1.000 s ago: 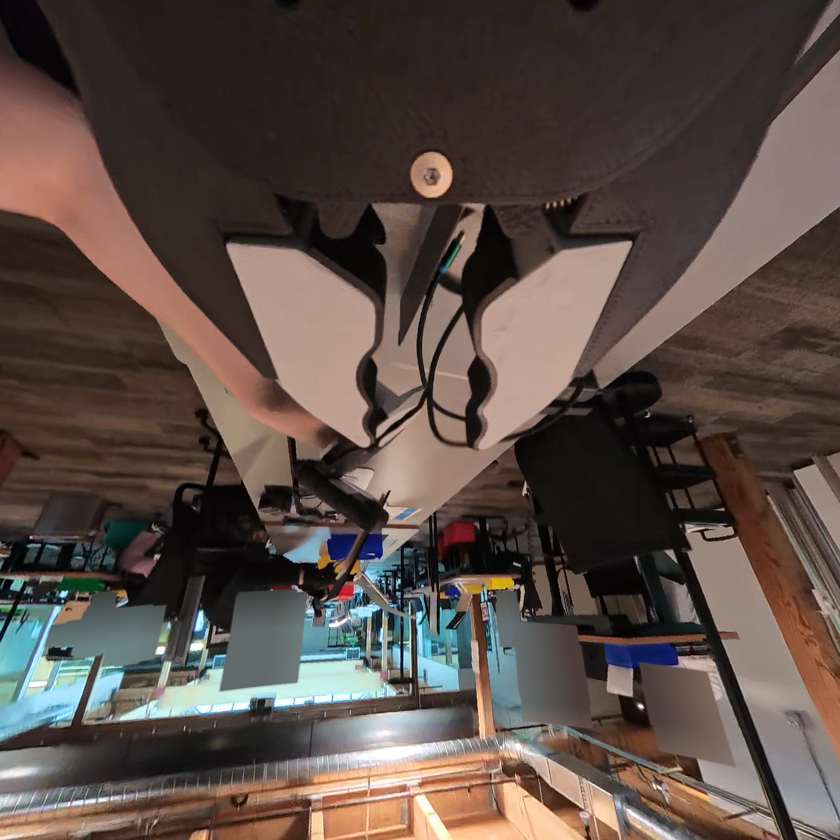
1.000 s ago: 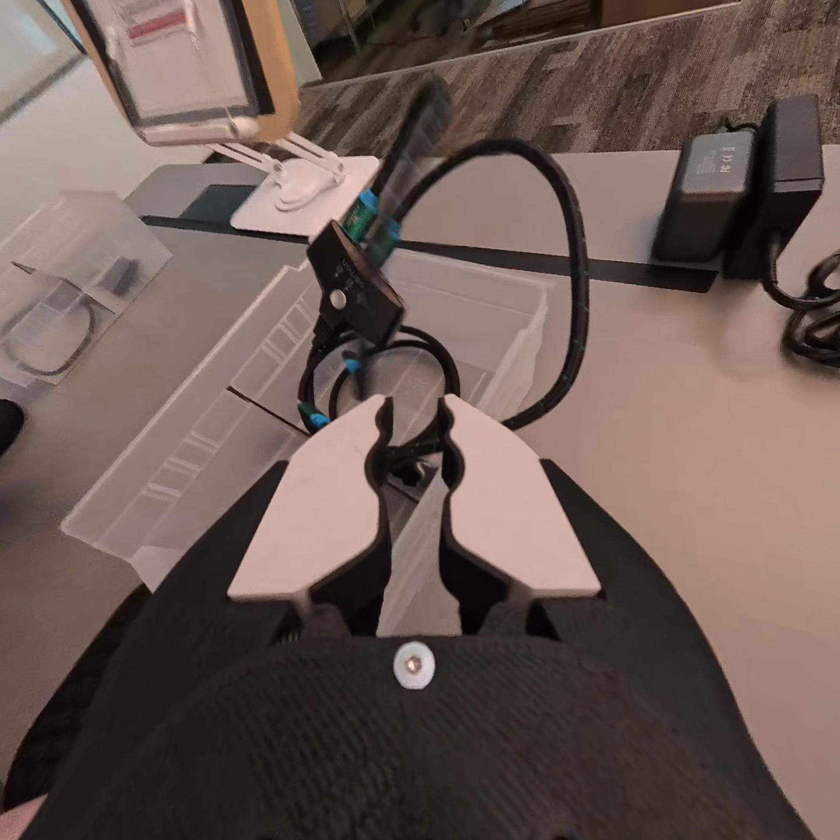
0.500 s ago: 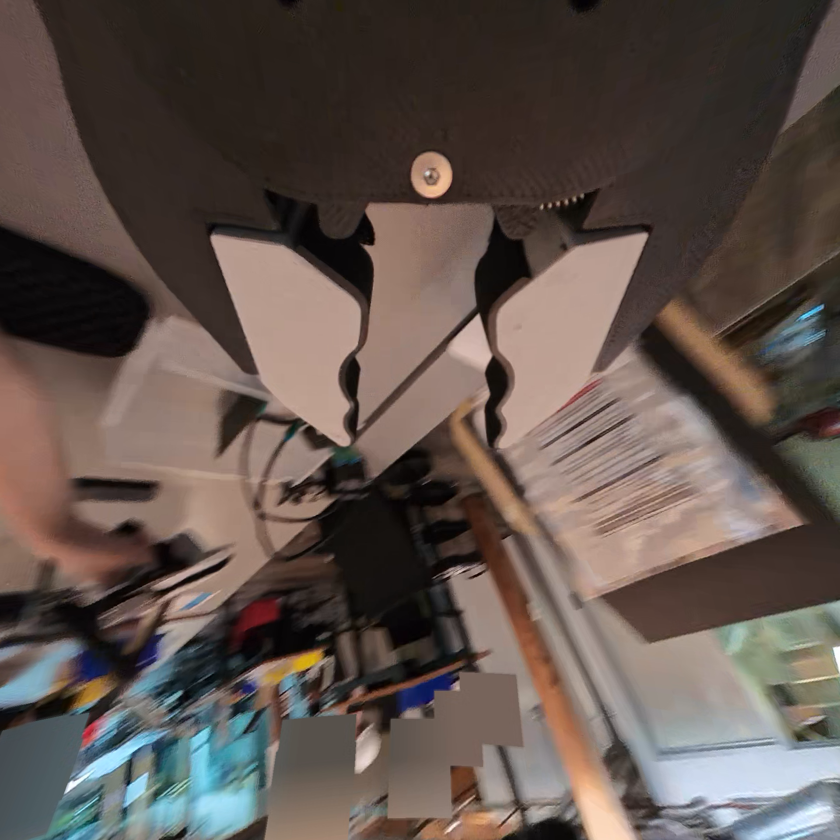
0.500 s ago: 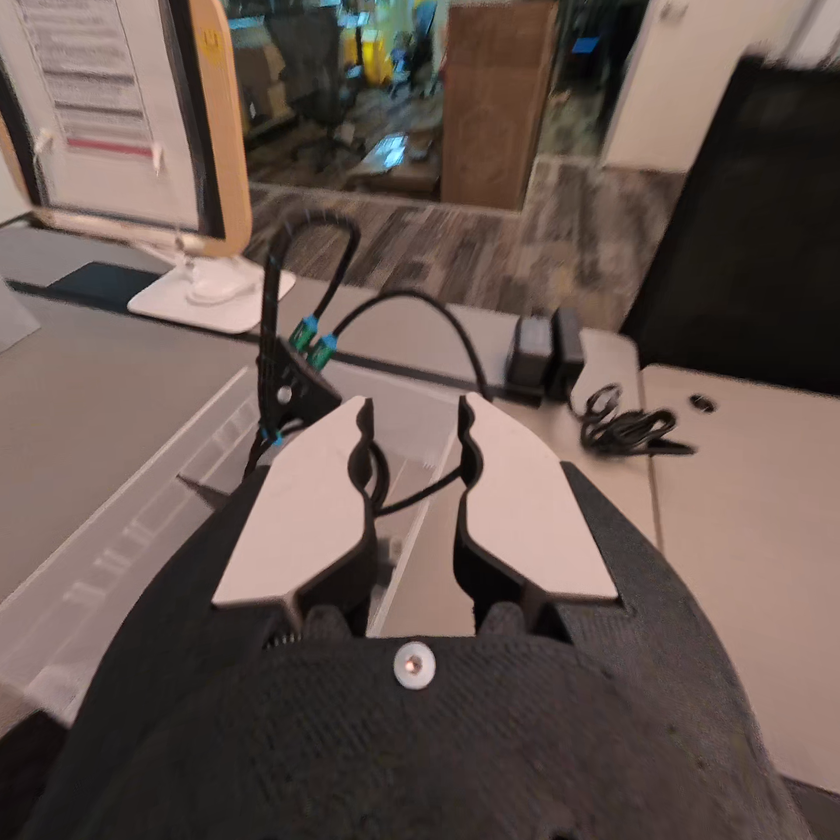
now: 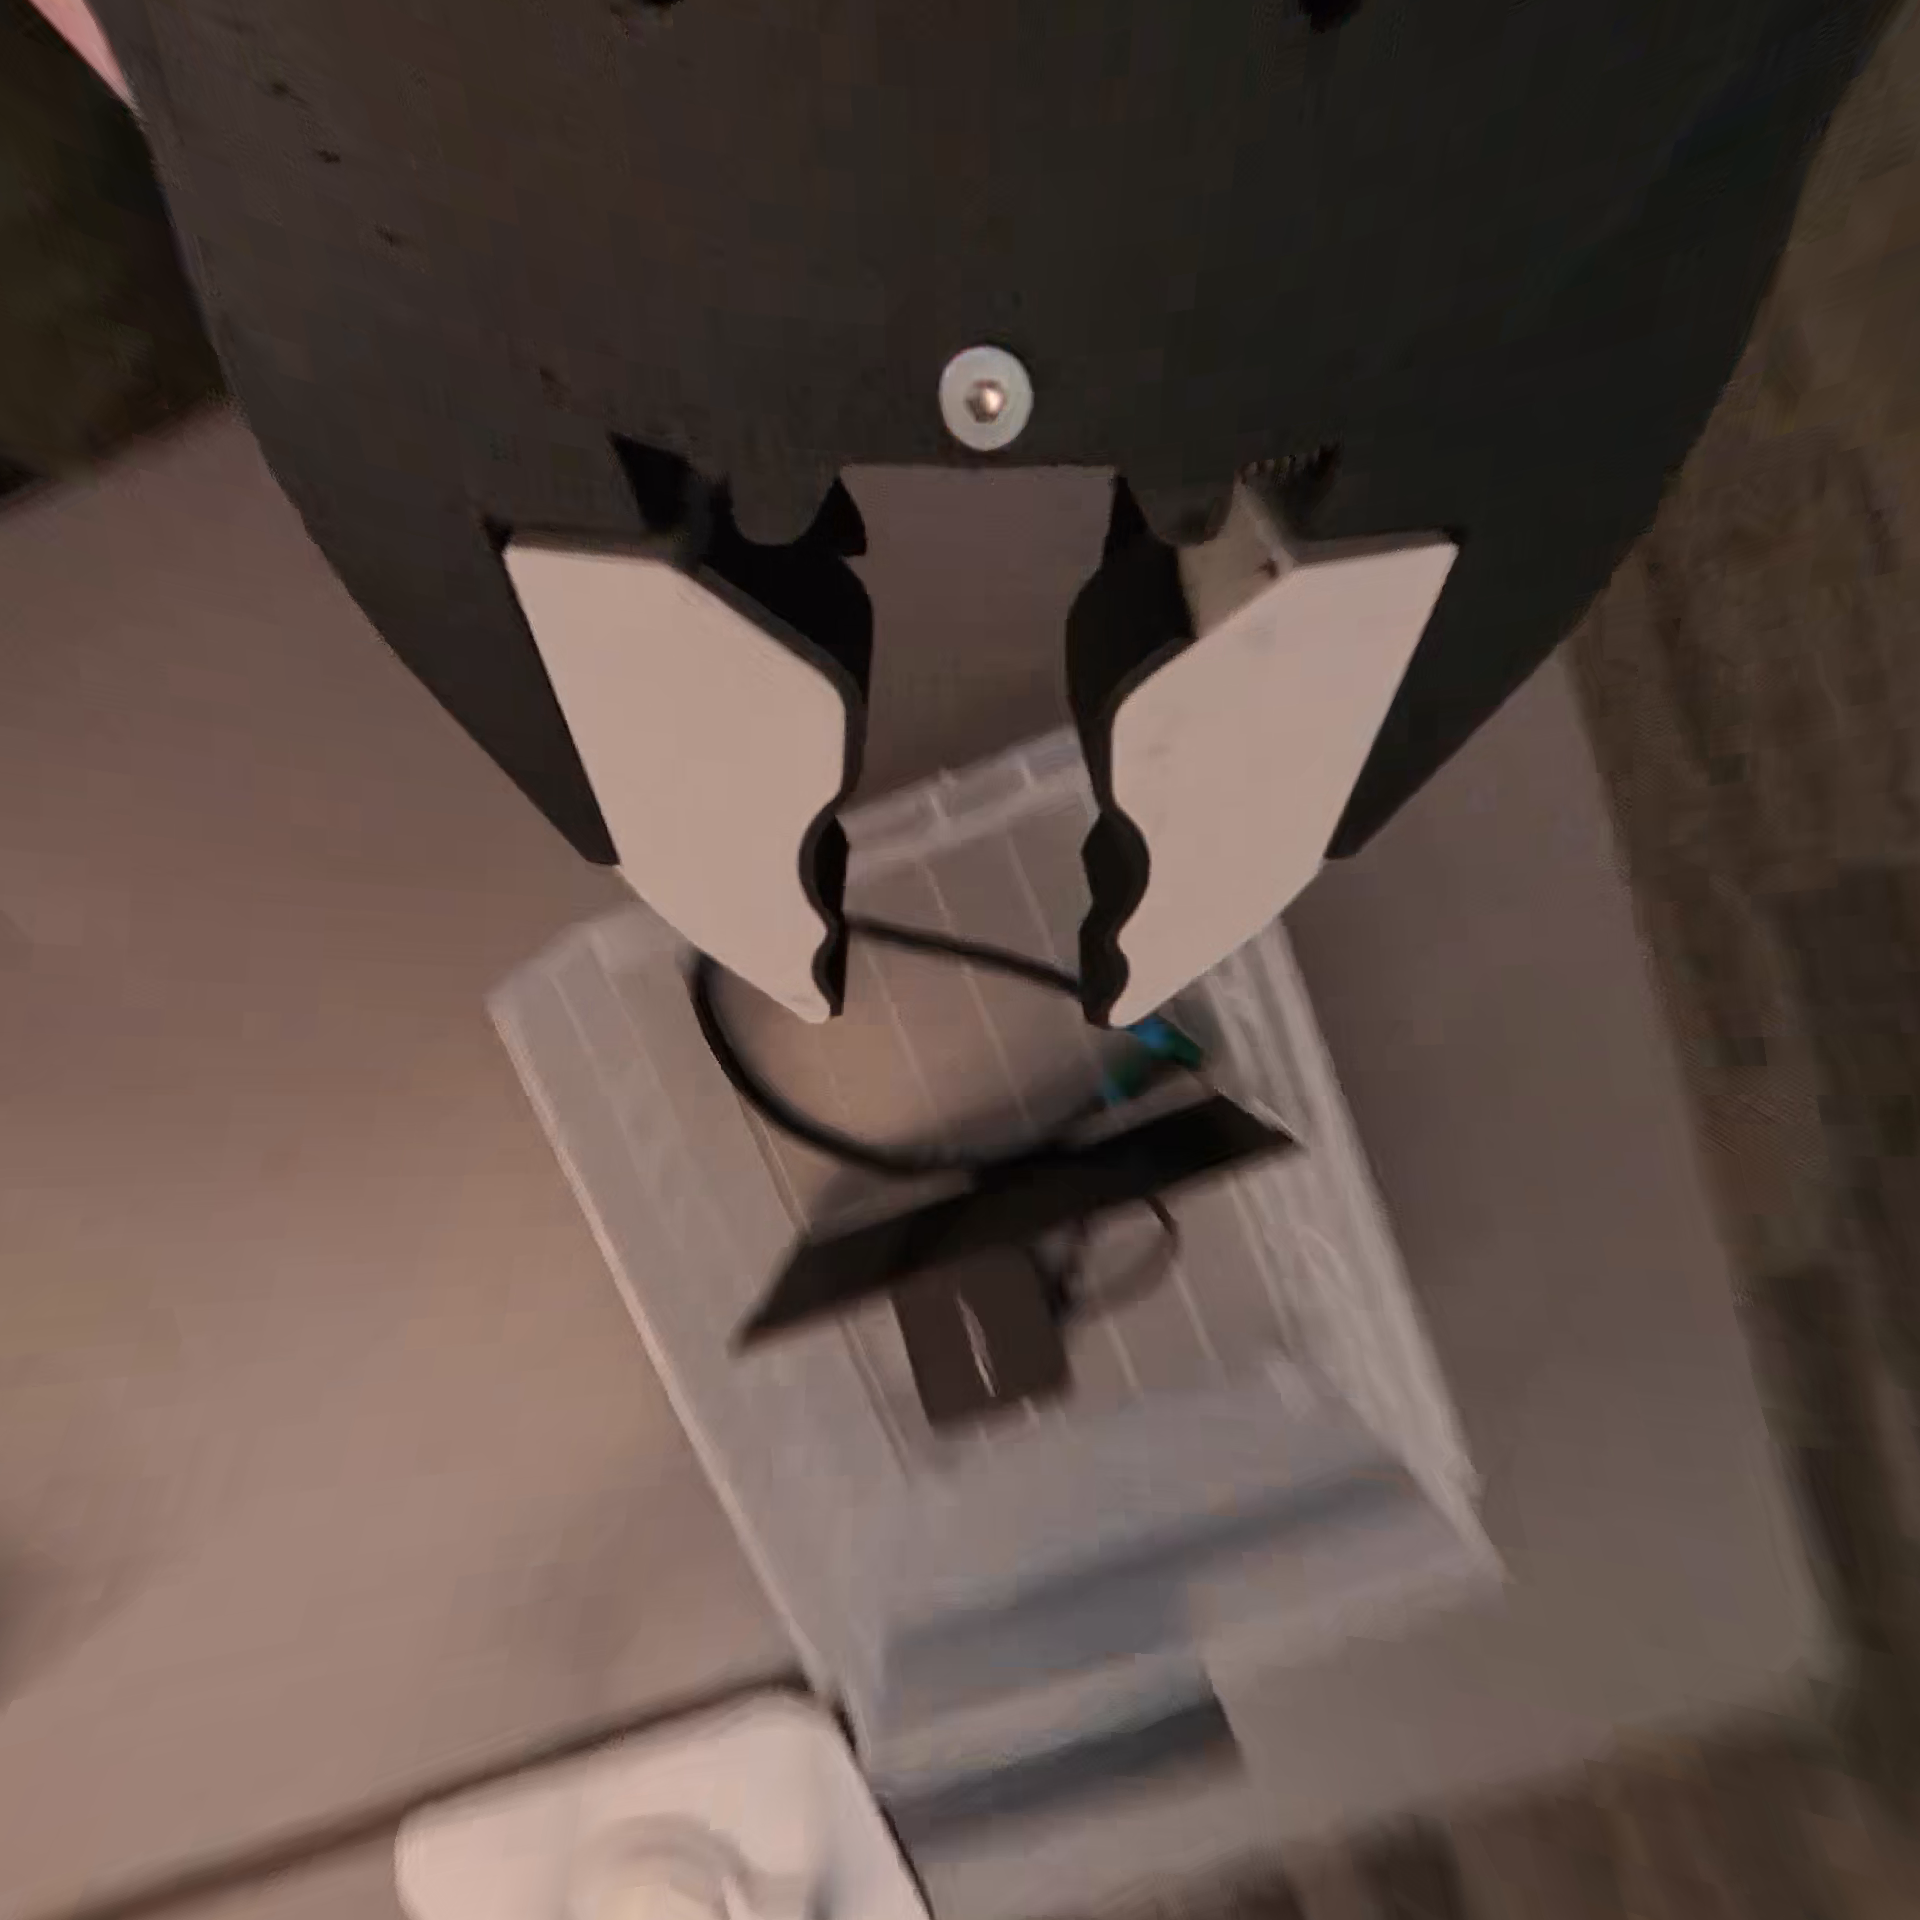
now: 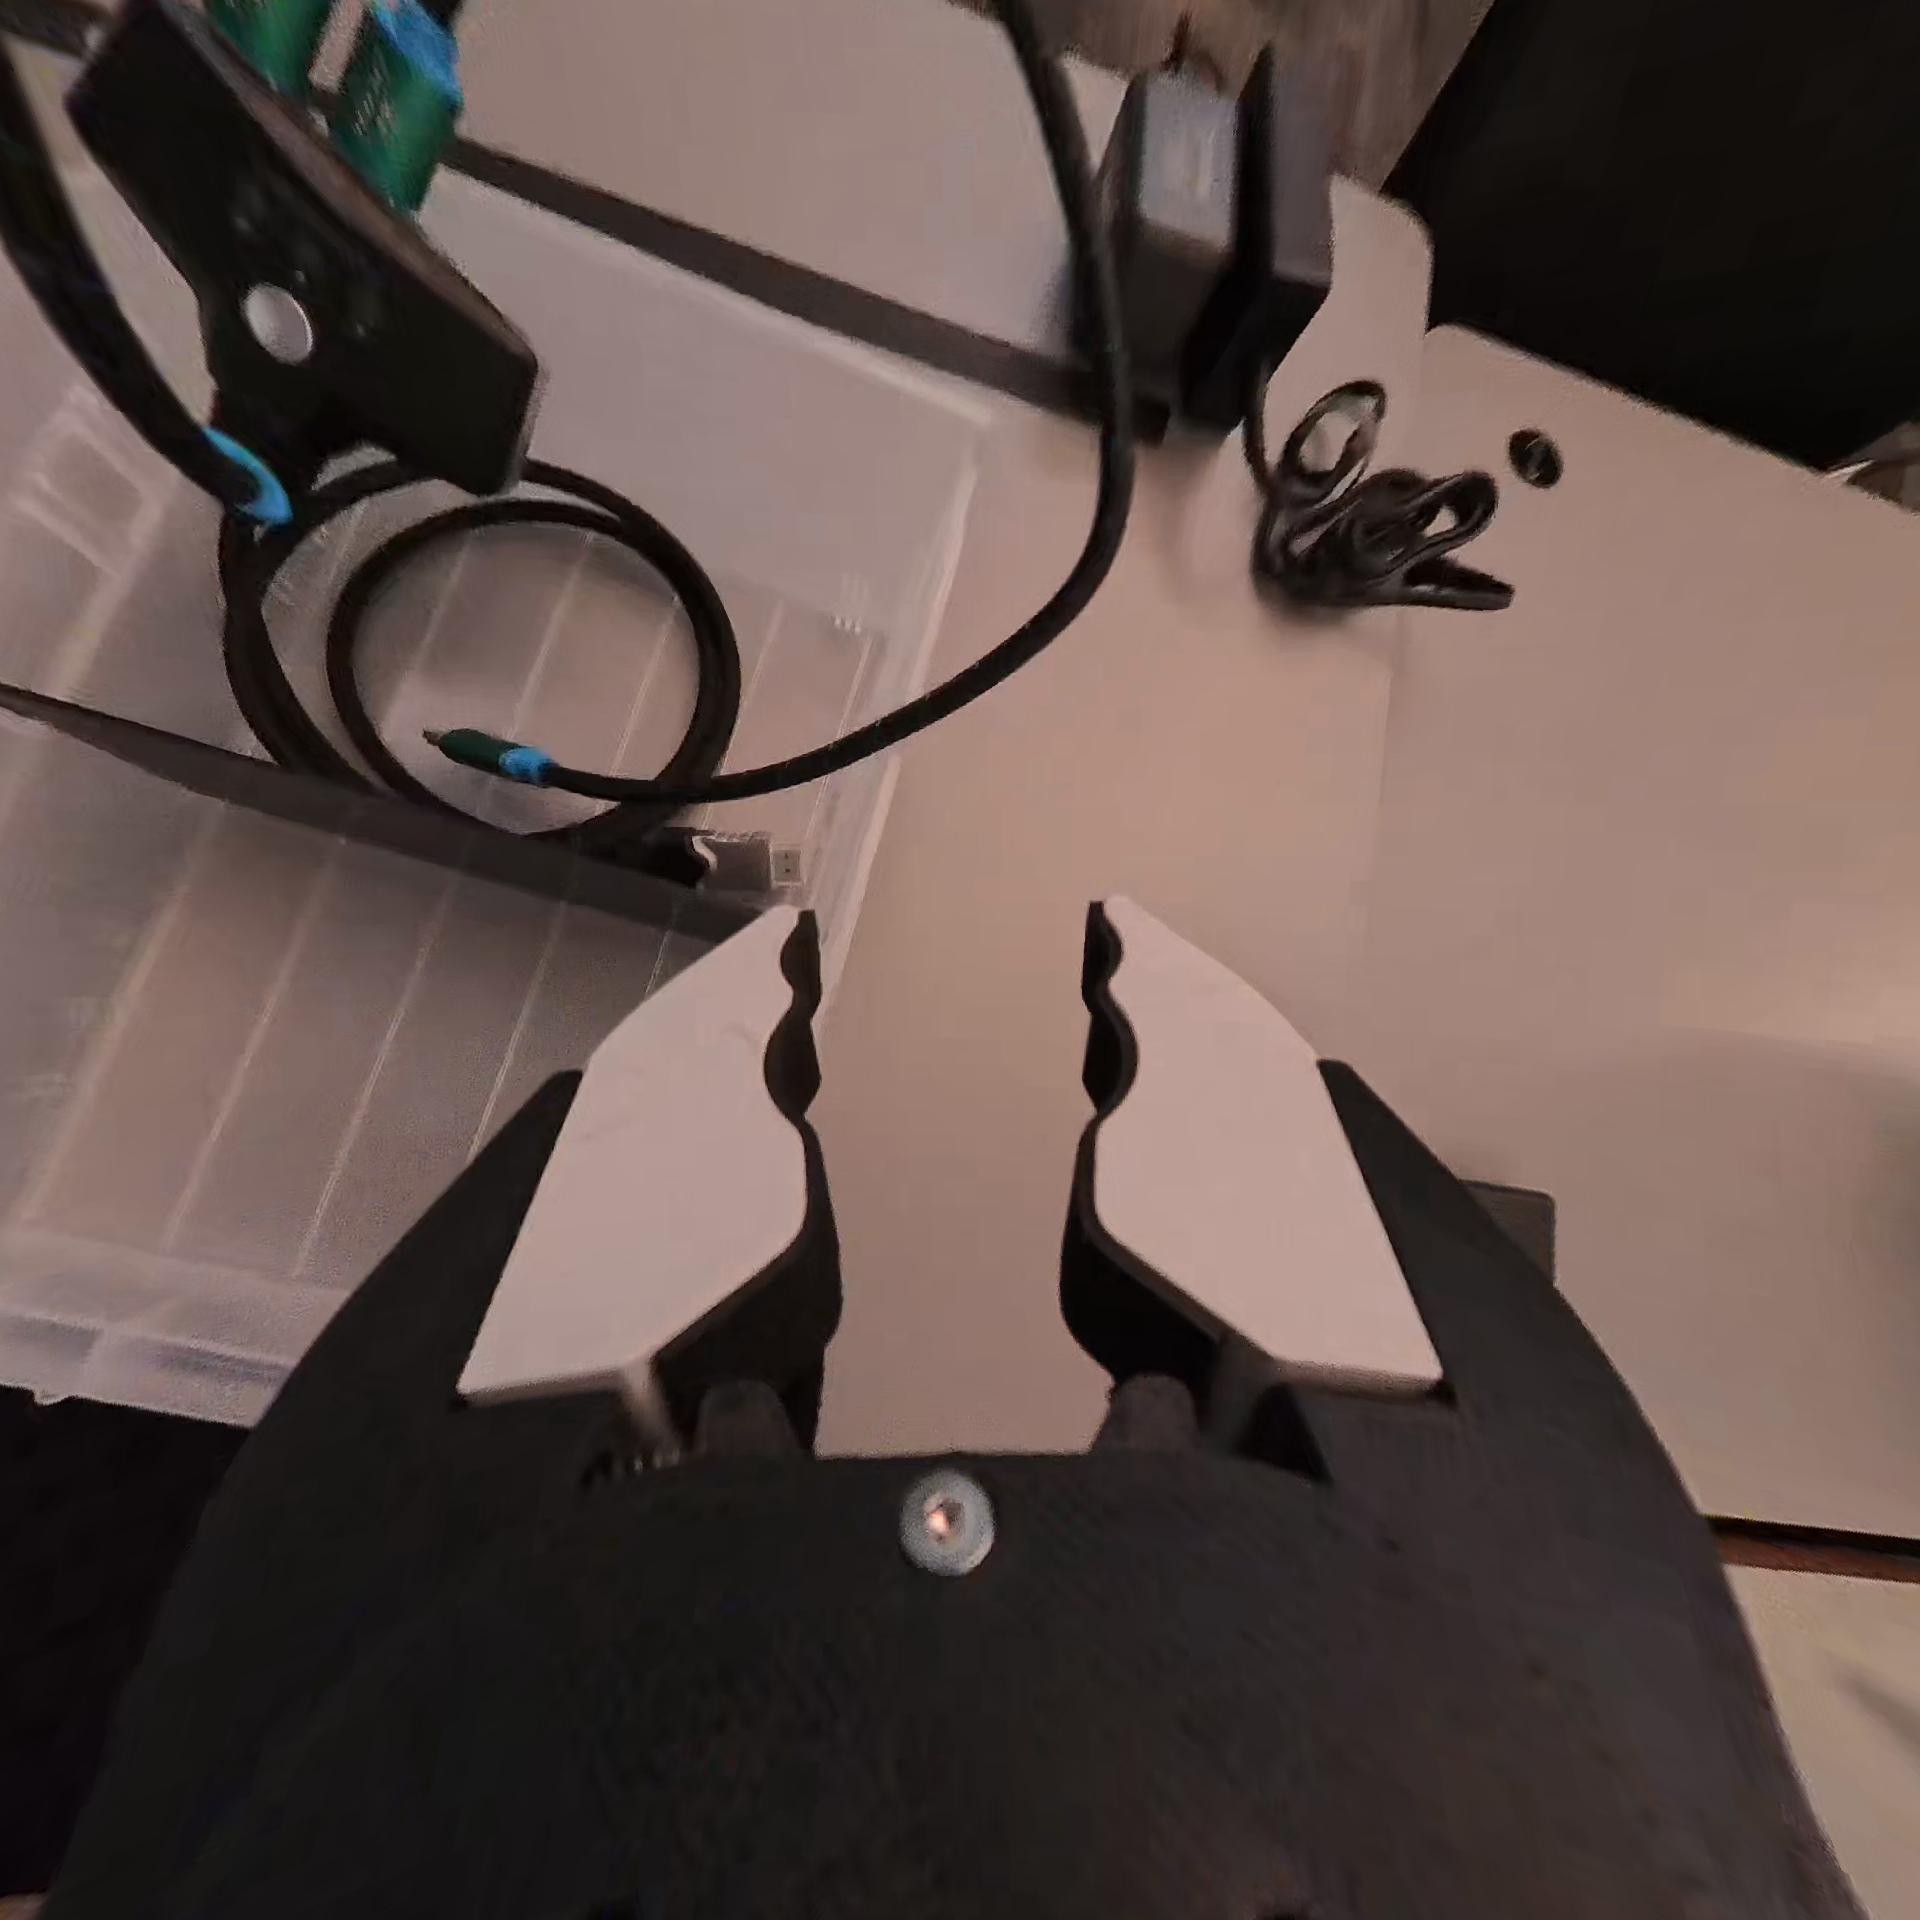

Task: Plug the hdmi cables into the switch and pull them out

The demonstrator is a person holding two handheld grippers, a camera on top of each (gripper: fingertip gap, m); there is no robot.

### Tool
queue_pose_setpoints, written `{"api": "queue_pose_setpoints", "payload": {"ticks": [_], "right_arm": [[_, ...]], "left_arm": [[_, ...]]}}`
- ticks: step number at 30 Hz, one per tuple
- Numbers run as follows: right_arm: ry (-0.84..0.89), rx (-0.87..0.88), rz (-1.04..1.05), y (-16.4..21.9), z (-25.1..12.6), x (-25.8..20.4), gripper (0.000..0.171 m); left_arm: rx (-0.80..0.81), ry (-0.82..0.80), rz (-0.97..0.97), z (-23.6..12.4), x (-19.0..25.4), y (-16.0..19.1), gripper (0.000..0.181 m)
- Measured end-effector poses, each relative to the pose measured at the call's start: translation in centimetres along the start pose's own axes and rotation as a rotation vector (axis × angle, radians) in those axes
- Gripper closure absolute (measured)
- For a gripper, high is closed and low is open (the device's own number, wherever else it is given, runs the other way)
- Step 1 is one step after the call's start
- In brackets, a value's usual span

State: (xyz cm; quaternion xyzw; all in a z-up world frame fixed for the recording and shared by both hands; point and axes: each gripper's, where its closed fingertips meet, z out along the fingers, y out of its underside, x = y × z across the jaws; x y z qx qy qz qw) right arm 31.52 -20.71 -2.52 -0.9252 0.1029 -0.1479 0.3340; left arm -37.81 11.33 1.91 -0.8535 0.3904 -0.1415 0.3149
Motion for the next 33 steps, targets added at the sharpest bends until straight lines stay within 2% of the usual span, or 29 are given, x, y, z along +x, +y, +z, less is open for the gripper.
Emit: {"api": "queue_pose_setpoints", "payload": {"ticks": [2, 6, 10, 14, 22, 30, 33], "right_arm": [[-0.003, -0.002, 0.004, -0.2, 0.7, -0.1, 0.121], [-0.018, 0.014, -0.042, -1.0, 1.2, -1.0, 0.121], [-0.026, -0.01, -0.101, -0.7, 1.6, -1.6, 0.121], [-0.013, -0.029, -0.151, -0.4, 1.7, -1.6, 0.121], [-0.027, -0.03, -0.176, -0.1, 1.8, -1.8, 0.122], [-0.039, -0.078, -0.194, 1.1, 2.1, -1.8, 0.125], [-0.054, -0.096, -0.206, 1.4, 2.3, -2.0, 0.126]], "left_arm": [[-0.199, 0.062, -0.063, 1.4, 1.0, 3.0, 0.136], [-0.43, 0.069, -0.181, 4.1, 1.4, 5.5, 0.137], [-0.54, 0.026, -0.252, 6.6, 0.8, 6.2, 0.141], [-0.669, -0.003, -0.28, 7.9, 0.5, 7.9, 0.132], [-0.764, -0.005, -0.358, 9.7, -0.2, 9.2, 0.129], [-0.778, 0.026, -0.443, 11.1, -0.6, 9.5, 0.151], [-0.774, 0.039, -0.444, 11.0, -0.5, 9.4, 0.152]]}}
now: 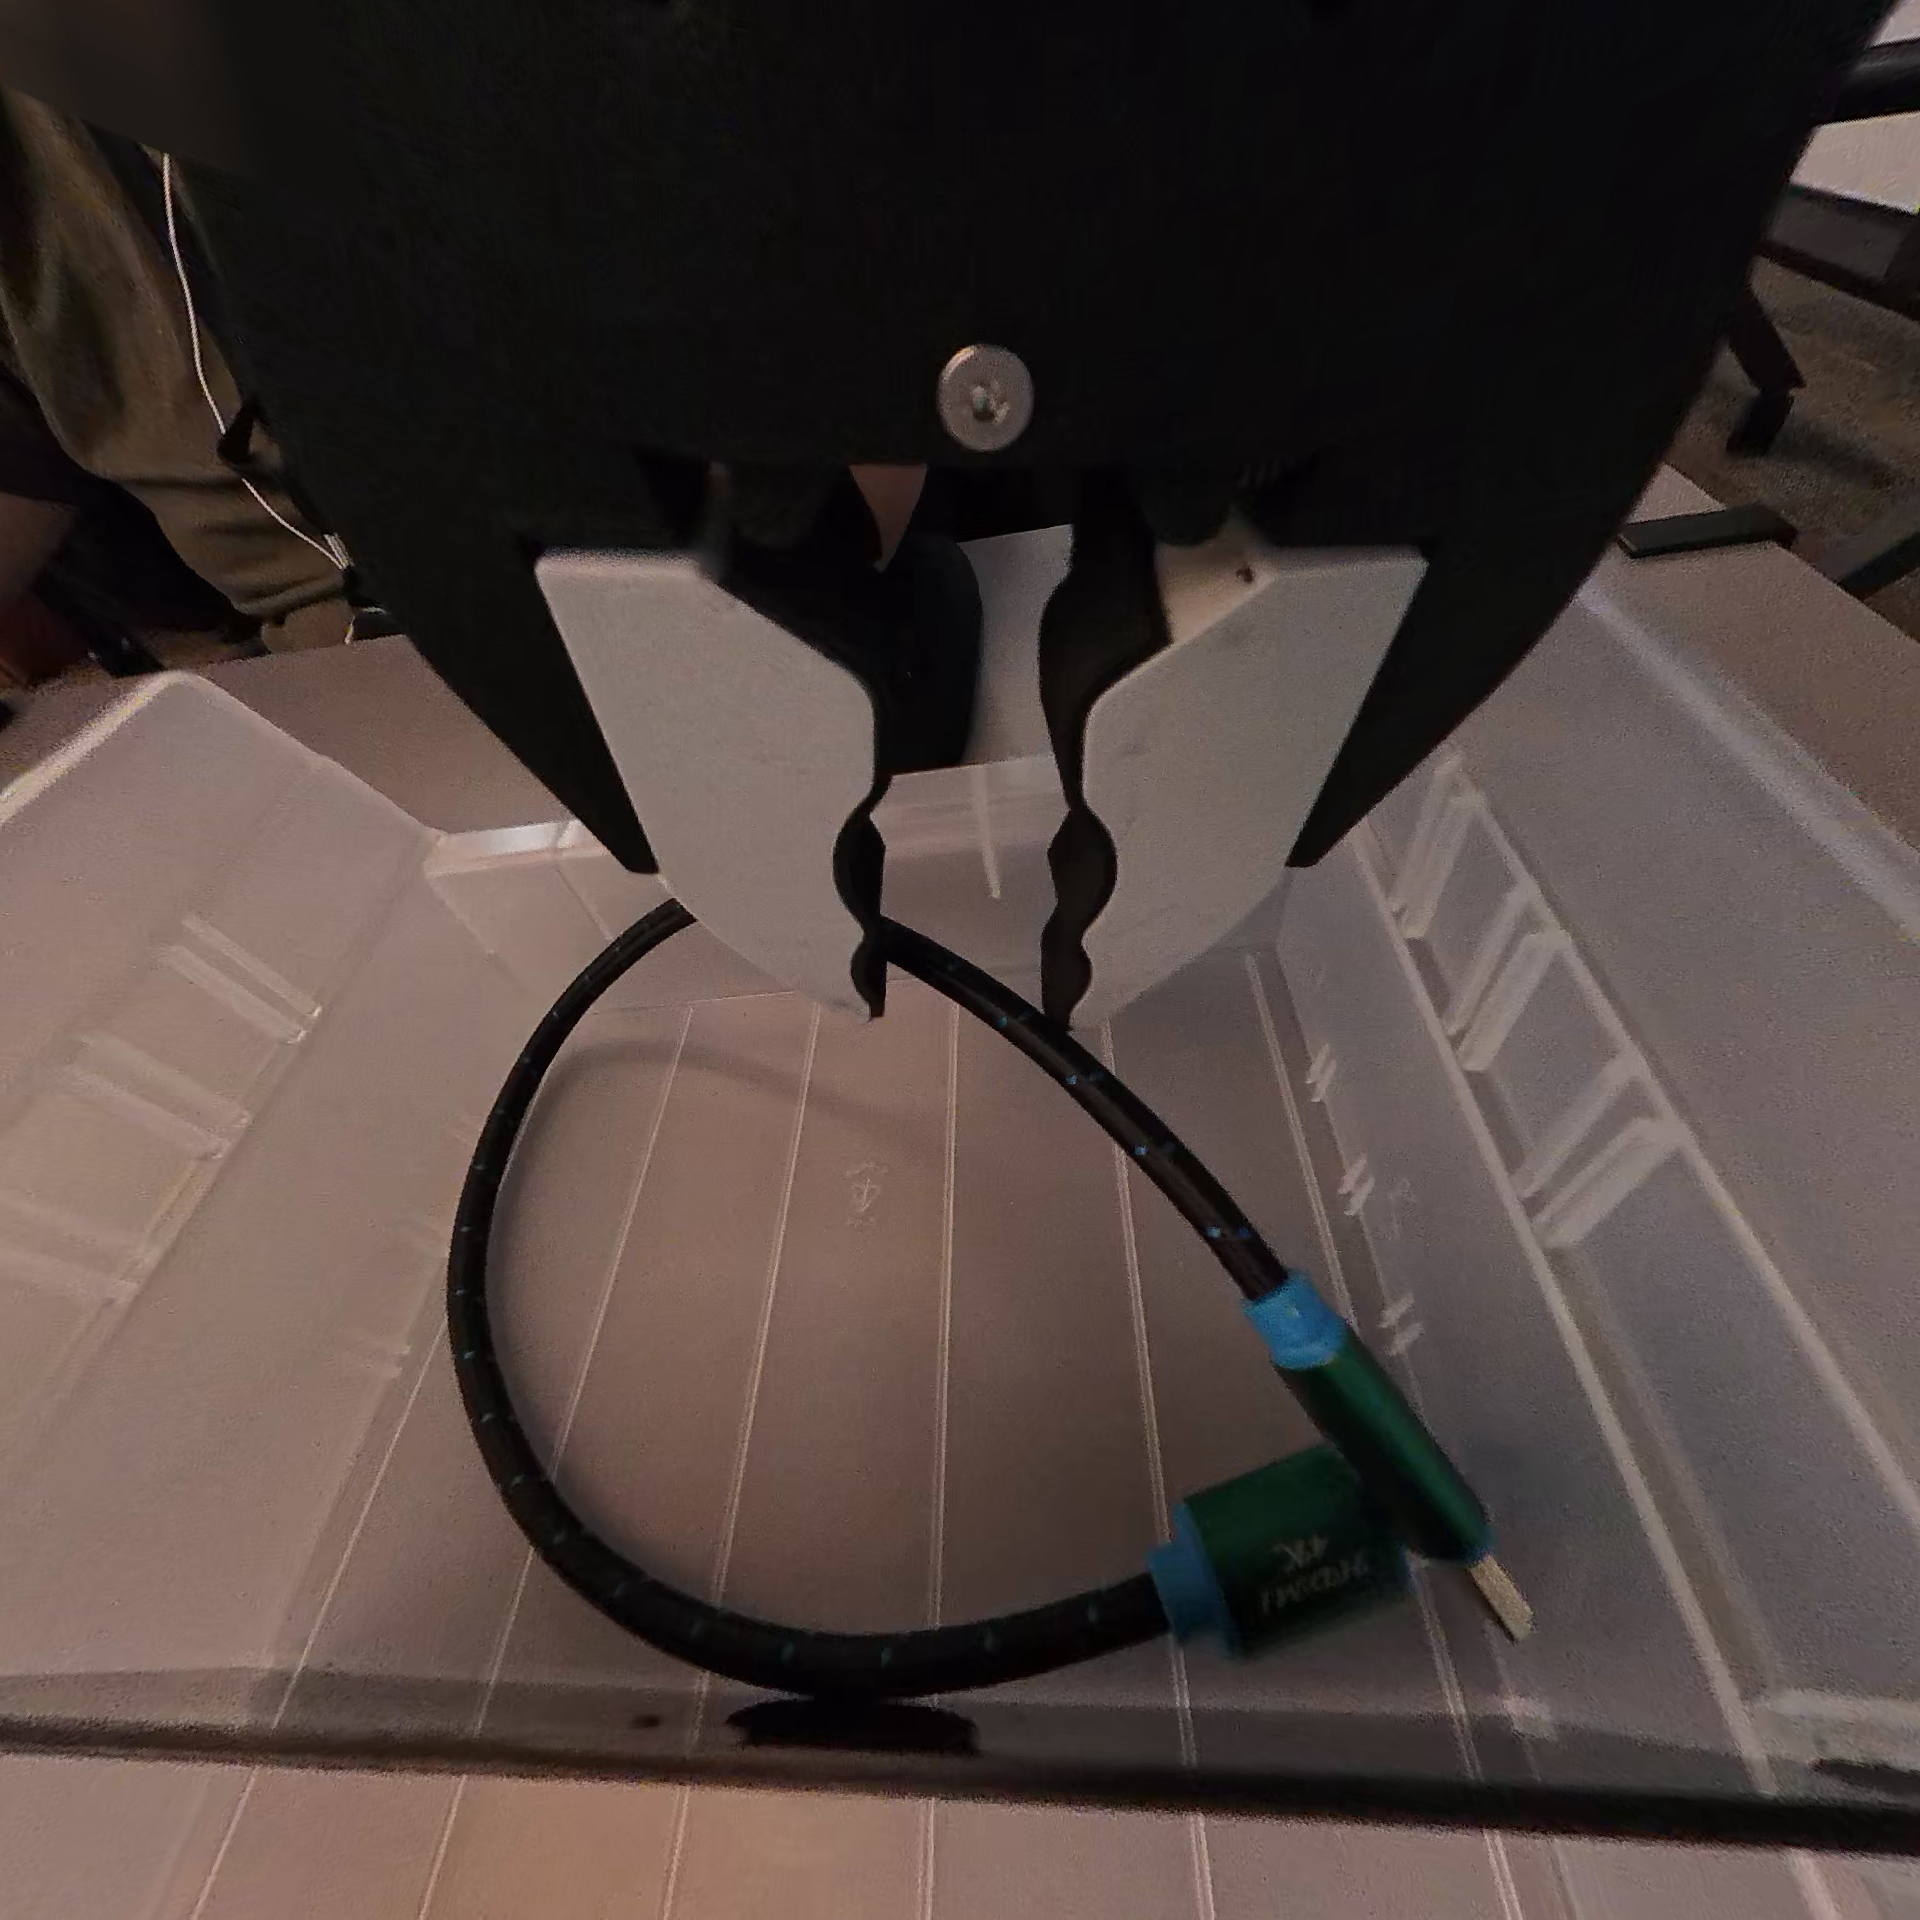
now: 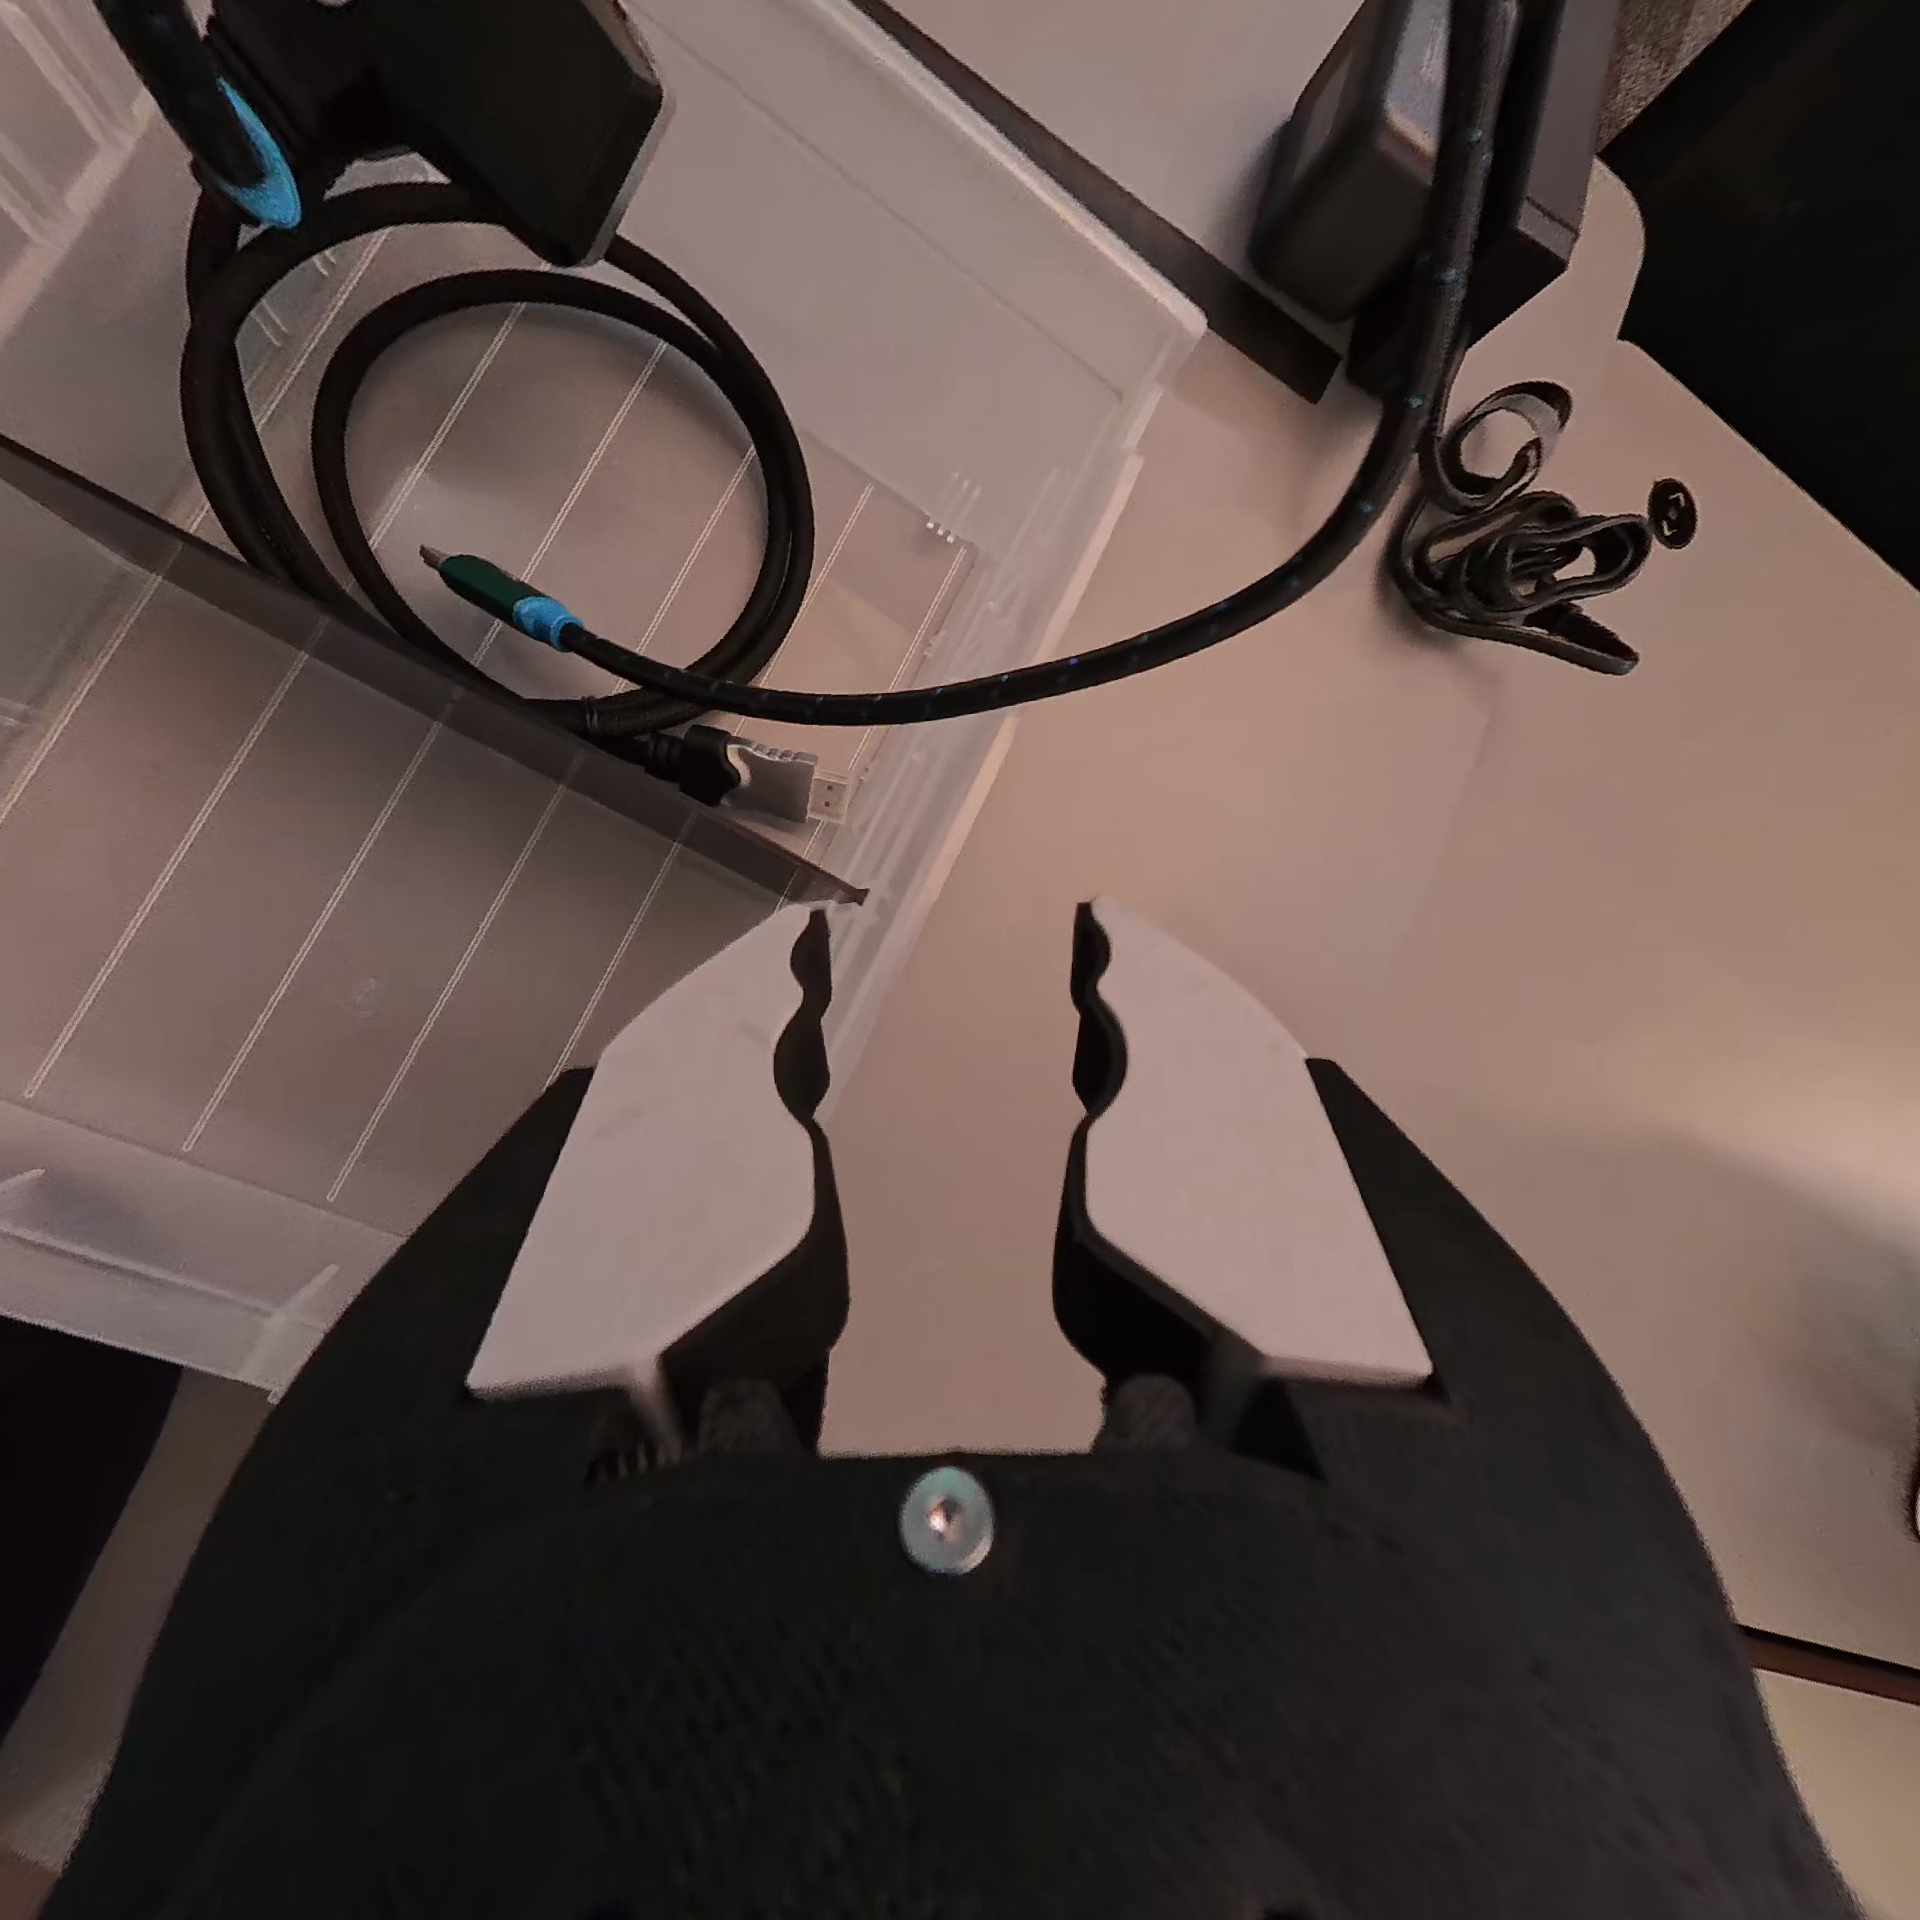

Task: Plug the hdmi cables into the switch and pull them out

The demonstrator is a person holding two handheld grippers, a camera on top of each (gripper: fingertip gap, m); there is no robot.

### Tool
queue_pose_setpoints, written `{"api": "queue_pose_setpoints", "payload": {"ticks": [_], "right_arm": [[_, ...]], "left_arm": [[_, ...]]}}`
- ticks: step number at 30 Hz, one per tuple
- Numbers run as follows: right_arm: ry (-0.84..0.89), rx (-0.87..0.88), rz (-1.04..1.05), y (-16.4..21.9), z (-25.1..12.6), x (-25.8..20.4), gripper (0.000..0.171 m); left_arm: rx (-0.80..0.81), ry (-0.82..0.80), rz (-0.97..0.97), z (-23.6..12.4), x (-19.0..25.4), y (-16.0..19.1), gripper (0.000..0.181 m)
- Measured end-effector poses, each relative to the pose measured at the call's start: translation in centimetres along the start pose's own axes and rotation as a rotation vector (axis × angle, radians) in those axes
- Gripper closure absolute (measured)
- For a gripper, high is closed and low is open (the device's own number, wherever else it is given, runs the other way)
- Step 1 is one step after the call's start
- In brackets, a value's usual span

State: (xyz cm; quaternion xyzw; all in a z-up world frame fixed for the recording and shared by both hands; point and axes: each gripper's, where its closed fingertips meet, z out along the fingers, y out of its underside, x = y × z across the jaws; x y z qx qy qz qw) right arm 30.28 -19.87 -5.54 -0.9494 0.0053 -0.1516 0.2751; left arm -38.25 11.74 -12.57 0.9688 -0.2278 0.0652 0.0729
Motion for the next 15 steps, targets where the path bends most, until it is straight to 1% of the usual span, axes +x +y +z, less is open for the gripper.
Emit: {"api": "queue_pose_setpoints", "payload": {"ticks": [3, 7, 10, 13, 15], "right_arm": [[0.003, -0.016, -0.009, 0.2, 0.2, 0.0, 0.128], [-0.012, -0.034, -0.013, 0.5, 0.4, -0.3, 0.13], [-0.022, -0.029, -0.027, 0.4, 0.4, -0.5, 0.132], [-0.026, -0.028, -0.039, 0.3, 0.4, -0.7, 0.132], [-0.027, -0.033, -0.044, 0.3, 0.4, -0.8, 0.132]], "left_arm": [[0.031, 0.012, 0.038, -0.8, 0.6, 0.0, 0.153], [0.101, -0.025, 0.081, -2.8, 1.3, 0.0, 0.153], [0.215, -0.049, 0.099, -5.2, 2.2, -0.3, 0.154], [0.367, -0.084, 0.161, -8.4, 3.4, -0.3, 0.168], [0.464, -0.107, 0.212, -10.5, 4.5, 0.3, 0.174]]}}
